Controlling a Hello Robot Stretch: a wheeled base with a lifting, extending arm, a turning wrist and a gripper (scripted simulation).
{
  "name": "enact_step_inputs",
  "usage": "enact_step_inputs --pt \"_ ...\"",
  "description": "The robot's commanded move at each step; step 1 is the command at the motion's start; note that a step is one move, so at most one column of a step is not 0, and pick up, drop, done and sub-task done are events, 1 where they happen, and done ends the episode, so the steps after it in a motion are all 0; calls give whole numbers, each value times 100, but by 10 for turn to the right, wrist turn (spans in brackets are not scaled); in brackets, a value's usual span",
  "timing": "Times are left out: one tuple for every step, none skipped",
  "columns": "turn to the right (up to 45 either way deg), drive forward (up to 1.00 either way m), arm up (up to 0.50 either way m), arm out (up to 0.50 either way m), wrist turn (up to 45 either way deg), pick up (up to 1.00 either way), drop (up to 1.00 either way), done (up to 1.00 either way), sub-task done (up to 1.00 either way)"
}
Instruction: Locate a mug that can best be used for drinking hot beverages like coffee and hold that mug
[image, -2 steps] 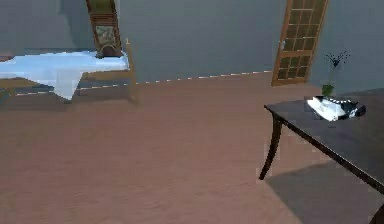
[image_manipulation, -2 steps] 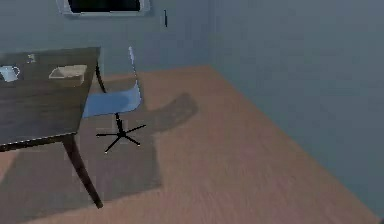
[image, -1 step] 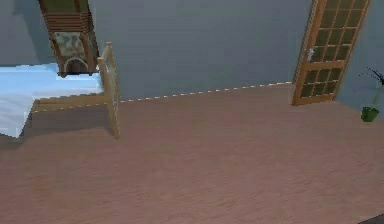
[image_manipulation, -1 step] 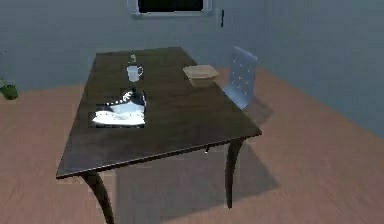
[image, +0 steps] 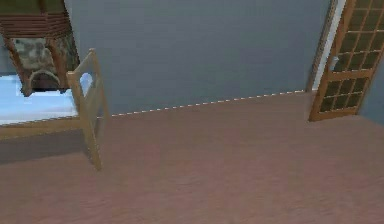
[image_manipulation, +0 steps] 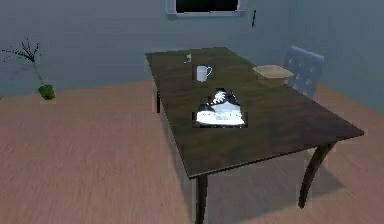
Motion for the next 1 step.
enact_step_inputs --pt "240 0 0 0 0 0 0 0 0"
